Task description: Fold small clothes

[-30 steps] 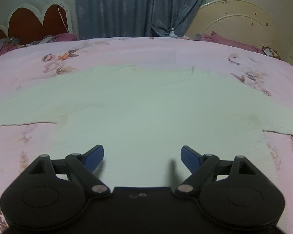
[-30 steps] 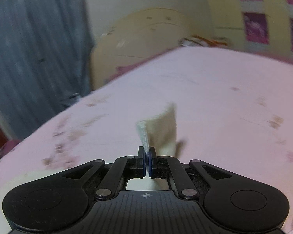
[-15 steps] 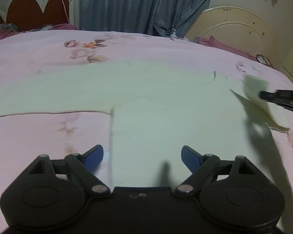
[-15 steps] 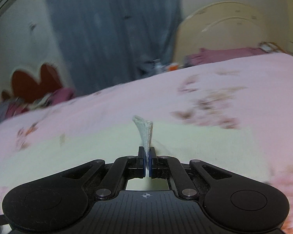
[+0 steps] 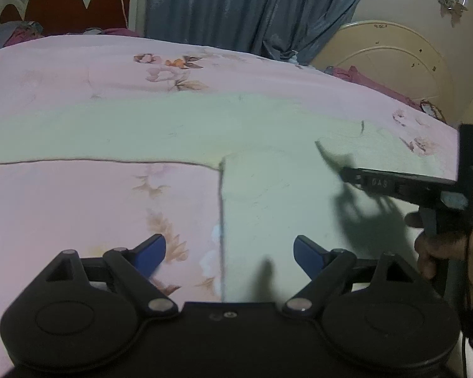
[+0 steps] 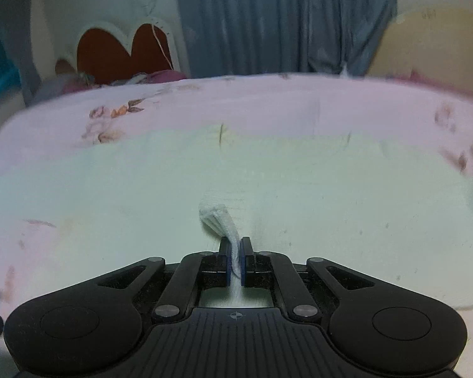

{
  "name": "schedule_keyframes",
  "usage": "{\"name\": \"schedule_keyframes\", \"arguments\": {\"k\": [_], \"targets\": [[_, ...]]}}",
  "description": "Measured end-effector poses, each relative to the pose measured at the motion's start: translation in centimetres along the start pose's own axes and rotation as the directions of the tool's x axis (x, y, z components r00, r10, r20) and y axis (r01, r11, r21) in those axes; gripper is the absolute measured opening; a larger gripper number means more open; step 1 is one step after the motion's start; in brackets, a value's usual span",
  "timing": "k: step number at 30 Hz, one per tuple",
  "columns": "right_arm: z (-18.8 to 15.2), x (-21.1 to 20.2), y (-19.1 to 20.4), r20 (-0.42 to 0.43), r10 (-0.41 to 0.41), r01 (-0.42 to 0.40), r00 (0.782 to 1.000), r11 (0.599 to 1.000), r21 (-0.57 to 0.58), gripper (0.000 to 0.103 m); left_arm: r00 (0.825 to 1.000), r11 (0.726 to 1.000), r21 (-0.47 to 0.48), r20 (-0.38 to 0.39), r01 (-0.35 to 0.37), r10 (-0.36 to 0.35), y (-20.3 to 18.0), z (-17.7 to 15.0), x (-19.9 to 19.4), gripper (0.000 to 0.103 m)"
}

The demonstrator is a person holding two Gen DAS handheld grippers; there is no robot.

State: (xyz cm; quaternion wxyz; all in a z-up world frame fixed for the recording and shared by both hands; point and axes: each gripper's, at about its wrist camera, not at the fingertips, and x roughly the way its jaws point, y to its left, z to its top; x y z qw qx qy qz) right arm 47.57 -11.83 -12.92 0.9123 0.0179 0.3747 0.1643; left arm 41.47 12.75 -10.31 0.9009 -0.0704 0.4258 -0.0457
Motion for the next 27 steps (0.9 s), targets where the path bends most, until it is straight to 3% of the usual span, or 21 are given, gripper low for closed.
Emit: {"name": "schedule_keyframes", "arguments": {"k": [2,4,5,7,8,9,13,17,20,22,27], "targets": [[-0.3,-1.3,-0.7,0.046,-0.01,0.01,0.999,1.0,0.003,0.06,1.0,1.0,0.001,0.005,0.017,-0.017,-0.6,0.5,0.7,0.086],[-0.6,-2.6,-1.8,0.057,-0.014,0.013,0.998,1.0,0.015,0.061,0.998,0.998,-0.004,0.014,0.055,-0.055,-1.6,1.4,1.8,0.082],[-0.9,-3.3,-2.5,0.058,0.006,-0.008,0.998,0.999,0.036,0.06,0.996,0.996,-0.009,0.016,0.085,-0.085,-2.2,1.8,2.5,0.074],[-1.8,-4.7,-4.9,0.058,0.033,-0.039,0.998,0.994,0.098,0.048,0.987,0.986,-0.037,0.008,0.161,-0.161,-3.5,2.8,4.5,0.06],[-2.2,-5.1,-6.1,0.043,0.02,-0.026,0.999,0.991,0.128,0.031,0.981,0.98,-0.053,0.002,0.193,-0.193,-4.2,3.3,5.7,0.053],[-2.9,-5.5,-7.5,0.03,0.002,-0.007,1.0,0.987,0.163,0.023,0.975,0.973,-0.074,-0.014,0.218,-0.22,-5.0,3.8,7.0,0.051],[-4.6,-7.3,-11.6,0.011,-0.05,0.046,0.999,0.967,0.251,0.022,0.964,0.96,-0.12,-0.053,0.252,-0.259,-7.7,5.0,10.8,0.038],[-5.7,-8.3,-14.6,0.002,-0.081,0.076,0.997,0.943,0.324,0.022,0.96,0.958,-0.106,-0.053,0.267,-0.274,-10.0,6.1,13.1,0.005],[-5.8,-9.1,-16.1,0.006,-0.083,0.075,0.997,0.927,0.368,0.022,0.968,0.967,-0.066,-0.046,0.245,-0.248,-11.1,6.5,13.9,0.003],[-5.6,-9.2,-16.7,0.007,-0.082,0.073,0.997,0.918,0.39,0.022,0.971,0.97,-0.034,0.001,0.24,-0.24,-11.2,6.8,12.6,0.003],[-5.5,-9.1,-17.1,0.008,-0.075,0.066,0.997,0.915,0.399,0.022,0.979,0.98,-0.04,0.077,0.192,-0.189,-7.4,8.4,10.3,0.003]]}}
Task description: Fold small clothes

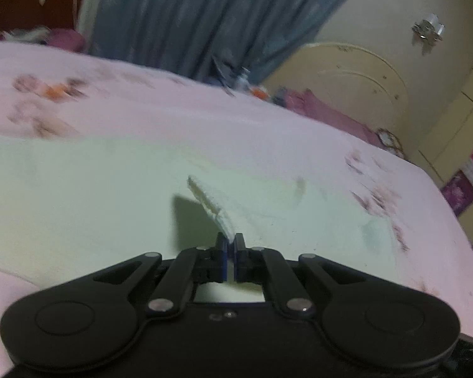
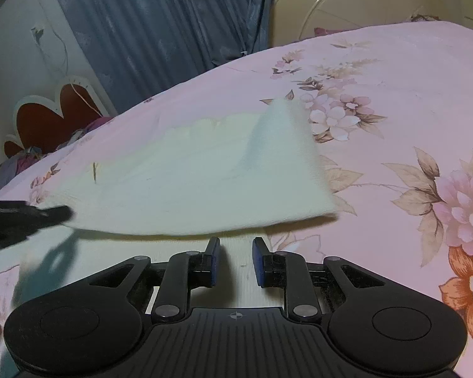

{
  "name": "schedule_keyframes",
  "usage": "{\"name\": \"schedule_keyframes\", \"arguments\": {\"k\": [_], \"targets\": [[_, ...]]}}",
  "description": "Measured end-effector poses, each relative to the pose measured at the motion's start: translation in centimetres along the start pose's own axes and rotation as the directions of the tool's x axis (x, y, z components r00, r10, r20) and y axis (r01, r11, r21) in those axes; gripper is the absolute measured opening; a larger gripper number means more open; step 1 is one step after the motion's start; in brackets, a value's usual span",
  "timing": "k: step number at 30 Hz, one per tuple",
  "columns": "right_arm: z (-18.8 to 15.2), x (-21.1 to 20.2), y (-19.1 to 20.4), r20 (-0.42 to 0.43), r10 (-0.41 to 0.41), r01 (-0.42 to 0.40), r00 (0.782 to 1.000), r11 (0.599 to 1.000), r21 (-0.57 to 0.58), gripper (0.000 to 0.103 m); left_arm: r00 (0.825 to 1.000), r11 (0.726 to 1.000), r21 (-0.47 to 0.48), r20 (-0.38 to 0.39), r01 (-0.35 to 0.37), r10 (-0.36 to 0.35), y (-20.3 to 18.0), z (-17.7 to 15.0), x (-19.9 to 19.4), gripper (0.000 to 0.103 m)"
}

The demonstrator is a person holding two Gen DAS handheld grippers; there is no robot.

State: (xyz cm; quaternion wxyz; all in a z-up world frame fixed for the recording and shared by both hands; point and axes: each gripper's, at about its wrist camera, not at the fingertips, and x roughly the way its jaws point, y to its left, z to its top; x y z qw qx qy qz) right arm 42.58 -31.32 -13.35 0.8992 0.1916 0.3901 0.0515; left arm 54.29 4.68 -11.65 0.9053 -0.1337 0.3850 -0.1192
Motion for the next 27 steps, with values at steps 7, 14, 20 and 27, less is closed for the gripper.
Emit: {"name": "schedule_keyframes", "arguments": {"k": [7,14,20,27], "targets": [[-0.1,-0.2,0.4,0.011,-0.024,0.024,1.0,1.0,-0.001,0.022,0.998,0.997,-0.024,-0.001,-0.07,0.07,3.8,-0.1,-1.2,0.003],[0.3,0.2,0.2,0.002,-0.066,0.066,0.998,0.998,-0.018,0.022,0.997,0.995,-0.065,0.013,-0.075,0.076,5.5,0.0,-1.6,0.003],[0.3,0.2,0.2,0.026,-0.089,0.09,0.996,0.995,-0.037,0.02,0.996,0.995,-0.053,0.009,-0.086,0.087,6.3,0.1,-1.7,0.003],[0.3,0.5,0.3,0.013,-0.104,0.105,0.994,0.992,-0.063,0.011,0.995,0.995,-0.037,-0.031,-0.096,0.095,6.8,-1.2,-0.8,0.004]]}}
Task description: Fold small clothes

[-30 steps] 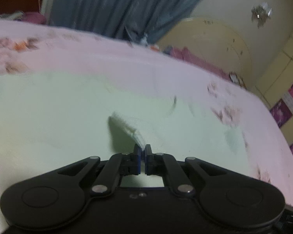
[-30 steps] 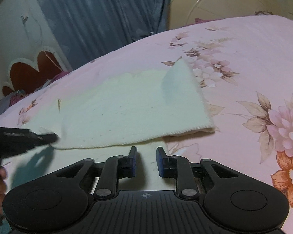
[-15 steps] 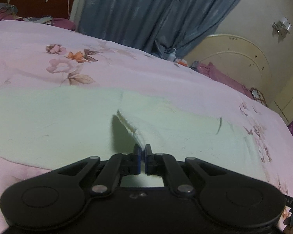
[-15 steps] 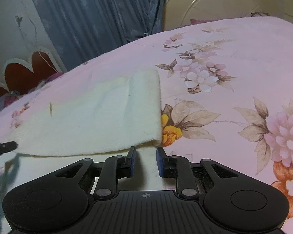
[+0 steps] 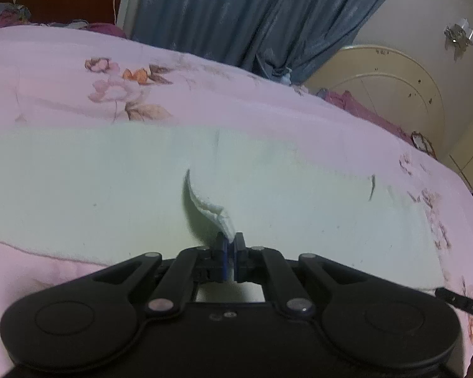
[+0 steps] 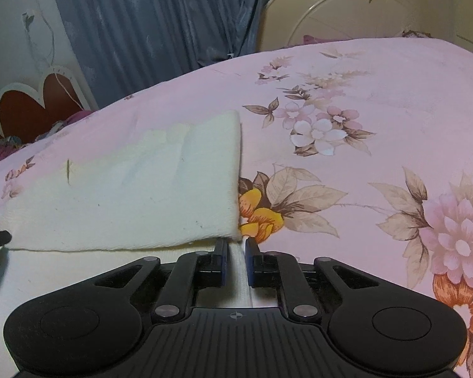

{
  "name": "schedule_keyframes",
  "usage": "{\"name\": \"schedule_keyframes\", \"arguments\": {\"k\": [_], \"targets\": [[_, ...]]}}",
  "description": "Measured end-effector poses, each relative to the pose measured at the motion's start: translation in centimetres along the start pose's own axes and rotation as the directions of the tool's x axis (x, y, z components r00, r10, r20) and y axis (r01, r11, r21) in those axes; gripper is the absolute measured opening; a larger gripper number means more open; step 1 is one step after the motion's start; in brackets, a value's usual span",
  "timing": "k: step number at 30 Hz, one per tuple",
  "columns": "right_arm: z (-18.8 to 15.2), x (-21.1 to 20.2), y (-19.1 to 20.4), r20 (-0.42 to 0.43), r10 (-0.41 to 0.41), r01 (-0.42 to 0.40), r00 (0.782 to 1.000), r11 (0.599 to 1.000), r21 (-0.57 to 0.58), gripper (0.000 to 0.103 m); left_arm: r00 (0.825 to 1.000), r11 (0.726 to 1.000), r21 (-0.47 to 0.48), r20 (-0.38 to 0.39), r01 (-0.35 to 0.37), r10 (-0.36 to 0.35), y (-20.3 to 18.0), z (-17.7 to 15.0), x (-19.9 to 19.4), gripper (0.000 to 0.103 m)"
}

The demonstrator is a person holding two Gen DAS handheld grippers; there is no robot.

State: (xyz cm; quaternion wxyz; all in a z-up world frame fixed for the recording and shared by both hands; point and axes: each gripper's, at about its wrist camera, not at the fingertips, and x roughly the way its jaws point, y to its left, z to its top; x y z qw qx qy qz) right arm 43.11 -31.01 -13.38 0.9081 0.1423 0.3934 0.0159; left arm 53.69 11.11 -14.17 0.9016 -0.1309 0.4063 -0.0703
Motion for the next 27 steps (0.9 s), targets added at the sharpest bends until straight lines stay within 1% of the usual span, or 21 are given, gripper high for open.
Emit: {"name": "schedule_keyframes", "arguments": {"k": [1,2,3,4,5,6,7,9,11,12,13,14,15,16,18,20,21,24,25,26,27], "targets": [[0.1,-0.1,0.0,-0.007,0.0,0.0,1.0,1.0,-0.002,0.011,1.0,1.0,0.008,-0.008,-0.002,0.002,0.0,-0.1,0.0,0.009],[0.2,-0.4,-0.1,-0.013,0.008,-0.009,1.0,1.0,-0.008,0.011,1.0,1.0,0.009,-0.005,-0.008,0.008,0.2,-0.2,-0.3,0.016],[0.4,-1.1,-0.2,-0.004,0.022,-0.022,1.0,1.0,-0.012,0.011,1.0,1.0,0.005,0.01,-0.025,0.025,0.4,-0.2,-0.9,0.021],[0.7,-2.2,-0.5,0.024,0.039,-0.039,0.999,0.999,-0.009,0.011,0.997,0.999,0.008,0.049,-0.052,0.051,0.5,-0.2,-1.9,0.024],[1.1,-3.2,-0.8,0.053,0.06,-0.06,0.997,0.998,0.0,0.011,0.993,0.997,0.03,0.092,-0.077,0.073,0.2,-0.1,-2.8,0.025],[1.5,-3.7,-1.0,0.073,0.079,-0.08,0.994,0.997,0.003,0.011,0.991,0.995,0.047,0.111,-0.083,0.077,0.0,0.0,-3.2,0.025],[1.9,-3.9,-1.0,0.078,0.087,-0.087,0.993,0.996,-0.003,0.011,0.992,0.996,0.062,0.114,-0.065,0.058,-0.4,0.2,-3.2,0.025],[2.8,-2.9,-0.1,0.055,0.092,-0.09,0.994,0.995,-0.033,0.011,0.996,0.995,0.094,0.091,-0.028,0.019,-1.5,0.5,-2.3,0.026],[3.3,-1.0,0.9,0.022,0.096,-0.094,0.995,0.994,-0.061,0.011,0.999,0.992,0.124,0.05,-0.004,-0.002,-2.6,0.6,-0.6,0.03],[3.4,0.3,1.4,-0.005,0.085,-0.085,0.996,0.994,-0.071,0.011,0.999,0.991,0.132,0.033,-0.008,0.004,-2.8,0.5,0.2,0.031],[3.3,1.3,1.5,-0.033,0.065,-0.068,0.997,0.995,-0.076,0.011,1.0,0.99,0.137,0.004,-0.022,0.022,-2.7,0.4,1.3,0.028],[3.2,1.9,1.4,-0.037,0.057,-0.059,0.998,0.995,-0.077,0.011,1.0,0.991,0.133,0.002,-0.026,0.026,-2.5,0.4,1.5,0.026],[3.4,1.9,1.2,-0.036,0.057,-0.059,0.998,0.996,-0.07,0.011,1.0,0.992,0.127,0.018,-0.025,0.023,-2.4,0.6,1.2,0.027],[3.7,1.6,1.1,-0.032,0.061,-0.063,0.998,0.996,-0.062,0.011,0.999,0.991,0.128,0.032,-0.031,0.027,-2.5,0.8,1.0,0.03],[4.4,1.4,1.3,-0.004,0.074,-0.074,0.997,0.994,-0.084,0.011,0.999,0.991,0.131,0.05,-0.028,0.021,-2.7,1.2,1.2,0.031],[5.6,2.7,2.1,-0.004,0.096,-0.096,0.995,0.99,-0.1,0.011,0.999,0.992,0.128,0.039,-0.011,0.006,-3.2,1.5,2.2,0.032],[6.3,3.7,2.8,-0.002,0.121,-0.12,0.993,0.986,-0.114,0.011,0.999,0.99,0.138,0.044,-0.01,0.004,-3.6,1.5,2.5,0.032],[7.9,6.5,4.4,-0.019,0.153,-0.154,0.988,0.974,-0.168,0.011,0.997,0.982,0.184,0.066,-0.053,0.042,-4.1,1.6,3.3,0.031],[8.5,7.1,4.3,-0.019,0.131,-0.132,0.991,0.973,-0.187,0.011,0.996,0.979,0.19,0.069,-0.077,0.065,-3.6,1.6,3.4,0.026],[9.4,7.7,3.6,0.009,0.048,-0.045,0.999,0.981,-0.191,0.011,0.994,0.977,0.193,0.073,-0.093,0.081,-3.2,1.6,3.4,0.023],[10.3,8.2,2.3,0.011,-0.029,0.03,1.0,0.987,-0.159,0.011,0.994,0.978,0.189,0.075,-0.089,0.076,-2.8,1.5,3.2,0.023]]}}
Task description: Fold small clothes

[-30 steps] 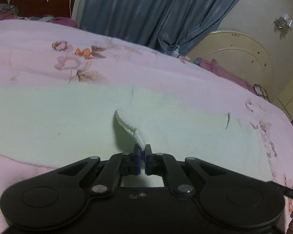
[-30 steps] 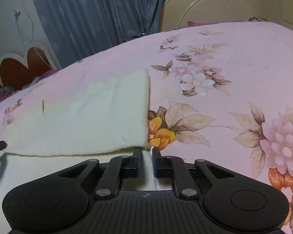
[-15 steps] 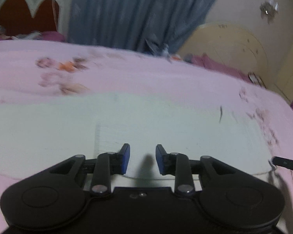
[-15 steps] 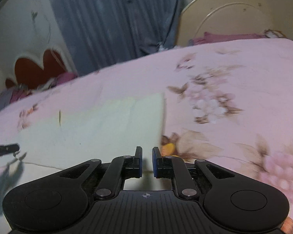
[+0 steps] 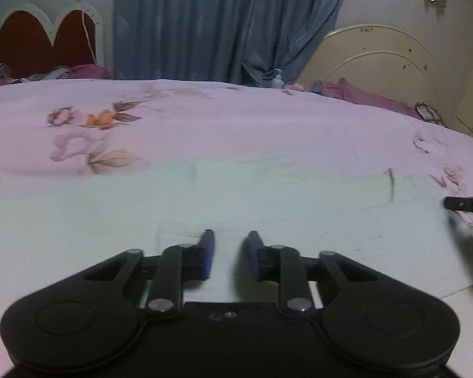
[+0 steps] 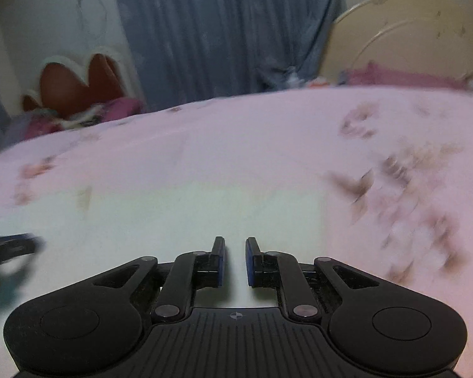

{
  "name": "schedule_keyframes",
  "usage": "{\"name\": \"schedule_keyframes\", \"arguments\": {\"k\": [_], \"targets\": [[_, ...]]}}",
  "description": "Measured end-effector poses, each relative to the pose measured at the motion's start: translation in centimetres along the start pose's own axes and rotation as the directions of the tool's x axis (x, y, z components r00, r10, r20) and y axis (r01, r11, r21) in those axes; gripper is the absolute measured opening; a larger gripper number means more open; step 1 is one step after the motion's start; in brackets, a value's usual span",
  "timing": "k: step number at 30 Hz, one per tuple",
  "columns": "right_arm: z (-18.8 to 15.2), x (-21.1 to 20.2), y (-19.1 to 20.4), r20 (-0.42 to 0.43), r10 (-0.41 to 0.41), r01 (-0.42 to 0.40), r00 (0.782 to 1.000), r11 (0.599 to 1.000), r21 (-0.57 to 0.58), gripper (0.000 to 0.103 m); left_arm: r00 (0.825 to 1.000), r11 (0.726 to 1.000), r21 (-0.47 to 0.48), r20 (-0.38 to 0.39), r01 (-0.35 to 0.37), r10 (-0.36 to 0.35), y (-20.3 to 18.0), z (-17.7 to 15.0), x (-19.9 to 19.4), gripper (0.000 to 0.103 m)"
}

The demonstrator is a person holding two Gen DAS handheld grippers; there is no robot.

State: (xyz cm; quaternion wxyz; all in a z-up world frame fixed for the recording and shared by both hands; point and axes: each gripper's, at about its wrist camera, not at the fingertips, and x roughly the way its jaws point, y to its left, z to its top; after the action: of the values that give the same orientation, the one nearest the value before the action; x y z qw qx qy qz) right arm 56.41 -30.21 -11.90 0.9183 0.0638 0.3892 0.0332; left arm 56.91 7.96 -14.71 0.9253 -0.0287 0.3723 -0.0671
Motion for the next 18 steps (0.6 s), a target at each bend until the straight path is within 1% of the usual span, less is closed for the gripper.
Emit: {"name": "schedule_keyframes", "arguments": {"k": [1,3,4,5,6,7,10,11,12,13,15,16,18], "targets": [[0.6,0.8,-2.2,-0.026,-0.02,0.022,0.999,0.997,0.08,0.011,1.0,1.0,-0.006,-0.003,0.004,-0.004,0.2,0.0,-0.2,0.024],[1.4,0.7,-4.9,-0.032,0.073,-0.065,0.997,0.977,0.202,0.012,1.0,1.0,-0.009,-0.002,-0.002,0.002,0.2,0.3,-0.6,0.025],[1.6,0.0,-5.4,-0.002,0.106,-0.103,0.994,0.969,0.223,0.012,1.0,1.0,-0.021,0.016,-0.016,0.017,0.2,0.4,-1.1,0.036],[1.6,-0.3,-5.8,0.011,0.132,-0.13,0.991,0.961,0.245,0.012,0.999,0.999,-0.033,0.037,-0.034,0.036,0.2,0.3,-1.5,0.048],[1.5,-0.4,-6.0,-0.001,0.159,-0.153,0.987,0.954,0.259,0.012,0.997,0.998,-0.041,0.056,-0.055,0.057,0.3,0.3,-1.9,0.052],[1.4,-0.3,-6.1,-0.015,0.162,-0.153,0.987,0.954,0.258,0.012,0.996,0.997,-0.046,0.062,-0.065,0.068,0.5,0.2,-2.0,0.052],[1.2,0.6,-6.1,-0.026,0.19,-0.176,0.981,0.946,0.272,0.012,0.997,0.995,-0.06,0.002,-0.079,0.08,1.2,0.2,-1.0,0.039],[1.2,0.9,-6.2,-0.023,0.194,-0.179,0.981,0.942,0.285,0.012,0.997,0.994,-0.074,-0.005,-0.074,0.074,1.6,0.1,-0.8,0.03],[1.3,1.2,-6.2,-0.015,0.188,-0.176,0.982,0.943,0.284,0.012,0.997,0.994,-0.071,-0.006,-0.08,0.08,1.8,0.1,-0.8,0.025],[1.3,1.5,-6.0,-0.014,0.156,-0.147,0.988,0.954,0.262,0.012,0.996,0.994,-0.06,-0.003,-0.089,0.089,1.9,0.1,-0.7,0.019],[1.4,2.0,-6.0,-0.003,0.124,-0.12,0.992,0.966,0.229,0.006,0.996,0.995,-0.052,0.007,-0.091,0.092,1.9,0.0,-0.6,0.019],[1.7,2.1,-5.9,-0.005,0.108,-0.105,0.994,0.971,0.215,0.006,0.996,0.995,-0.044,0.009,-0.088,0.089,1.9,0.1,-0.7,0.019],[2.4,1.7,-5.4,-0.008,0.03,-0.028,1.0,0.986,0.166,0.005,0.996,0.995,-0.043,0.01,-0.093,0.094,2.2,0.2,-1.2,0.03]]}}
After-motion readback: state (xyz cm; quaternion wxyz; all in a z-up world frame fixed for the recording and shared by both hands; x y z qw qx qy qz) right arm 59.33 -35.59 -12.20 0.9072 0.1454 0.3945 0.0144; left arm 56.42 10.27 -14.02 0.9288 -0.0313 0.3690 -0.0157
